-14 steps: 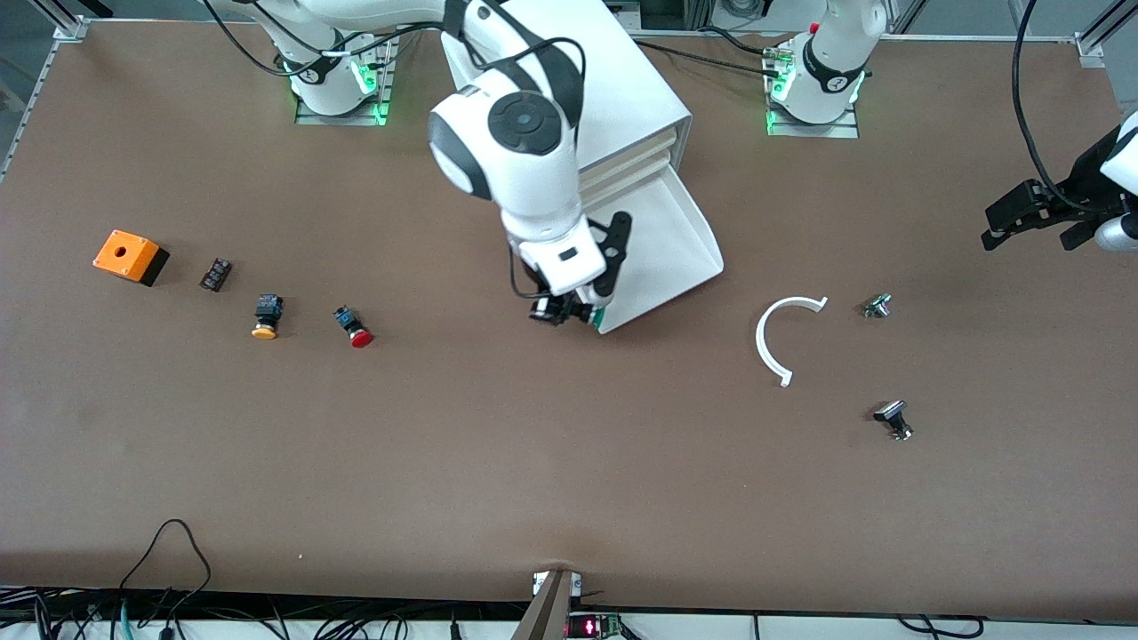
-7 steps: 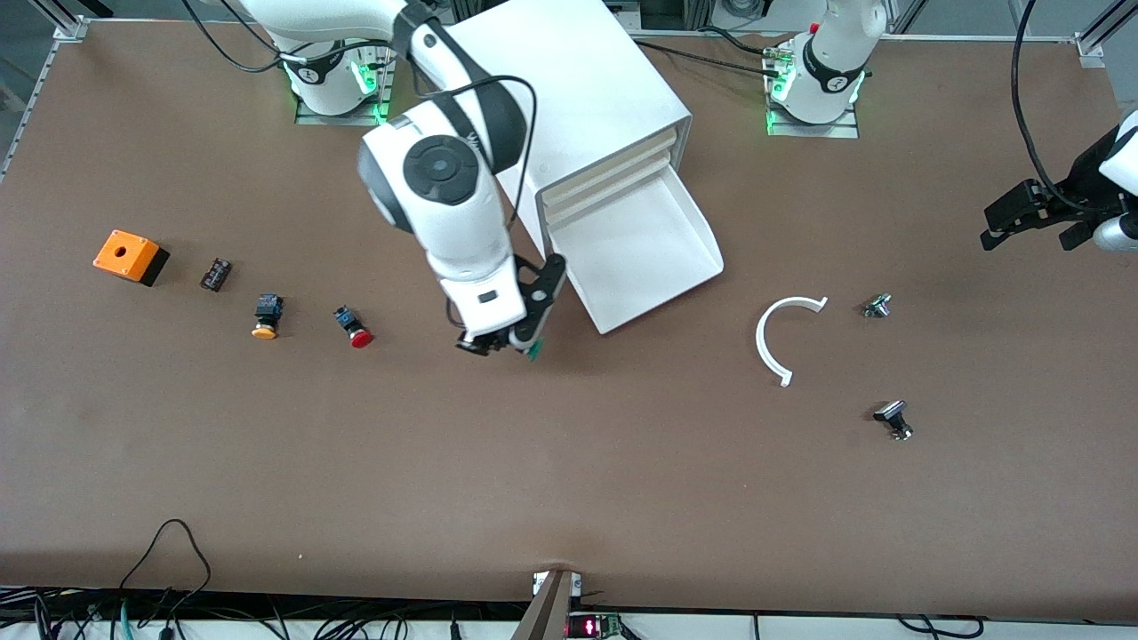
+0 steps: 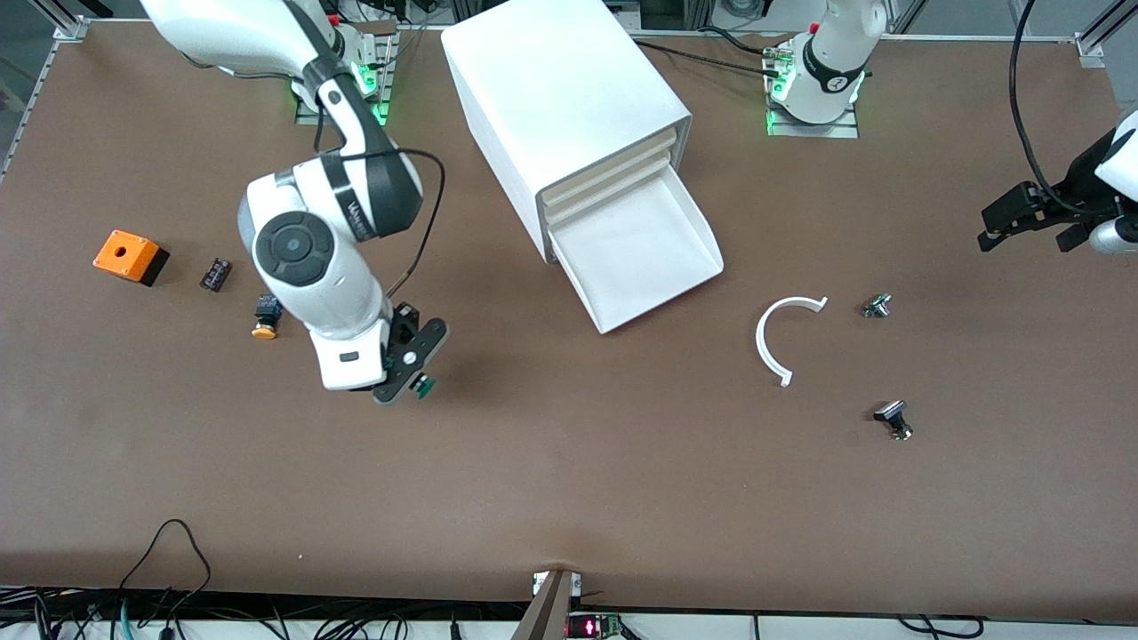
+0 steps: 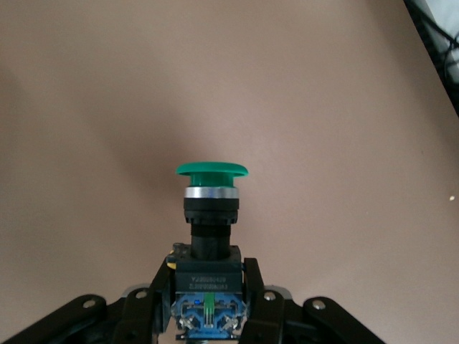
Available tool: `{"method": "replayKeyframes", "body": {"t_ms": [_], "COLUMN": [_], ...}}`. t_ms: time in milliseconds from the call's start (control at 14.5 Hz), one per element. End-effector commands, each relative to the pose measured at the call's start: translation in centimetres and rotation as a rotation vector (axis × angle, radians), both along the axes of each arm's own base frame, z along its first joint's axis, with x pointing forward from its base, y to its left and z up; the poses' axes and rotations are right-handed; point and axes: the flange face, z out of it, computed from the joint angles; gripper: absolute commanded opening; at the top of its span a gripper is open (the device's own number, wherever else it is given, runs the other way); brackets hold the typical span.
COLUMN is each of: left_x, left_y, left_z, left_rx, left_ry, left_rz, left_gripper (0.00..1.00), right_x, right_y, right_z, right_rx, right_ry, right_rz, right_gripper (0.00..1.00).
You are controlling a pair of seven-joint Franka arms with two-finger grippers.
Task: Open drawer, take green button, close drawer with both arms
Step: 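Lower the green push button onto the table with the right gripper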
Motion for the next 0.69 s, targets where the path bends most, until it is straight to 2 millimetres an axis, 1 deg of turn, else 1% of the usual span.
{"method": "replayKeyframes", "body": {"t_ms": [0,69,207,276,414,484,553,622], "left_x": [0.6,0.6,0.6,0.5,0.6,0.6,0.6,0.5], "left_y": [0.0,0.0,-0.2,-0.1,-0.2,0.0,-0.1,-0.1], "left_z": [0.4,0.6,0.6,0.5,0.5,0.4,0.4,0.5], "left_rx": [-0.004,-0.003,-0.006,-0.006,-0.005,-0.005,-0.005,-0.003], "left_ry": [-0.006,-0.009,-0.007,-0.004,-0.006,-0.006,-0.004,-0.004], "left_rz": [-0.011,-0.011,-0.015,-0.014,-0.015,-0.012,-0.014,-0.014], "left_gripper": [1.00,1.00,1.00,1.00,1.00,1.00,1.00,1.00], "right_x": [1.1,1.2,0.9,0.7,-0.4,-0.9,-1.6,-2.0], "right_y": [-1.7,-2.0,-1.9,-2.0,-1.6,-1.4,-0.4,0.1], "right_z": [-2.6,-3.7,-6.2,-8.2,-11.4,-12.6,-13.9,-15.0], "right_rx": [0.027,0.033,0.037,0.037,0.042,0.044,0.060,0.073], "right_ry": [-0.009,-0.016,-0.002,0.007,0.016,0.023,0.026,0.021], "right_rz": [-0.015,-0.007,-0.003,0.006,0.045,0.040,0.046,0.040], "right_gripper": [0.33,0.34,0.34,0.34,0.33,0.33,0.33,0.33]}}
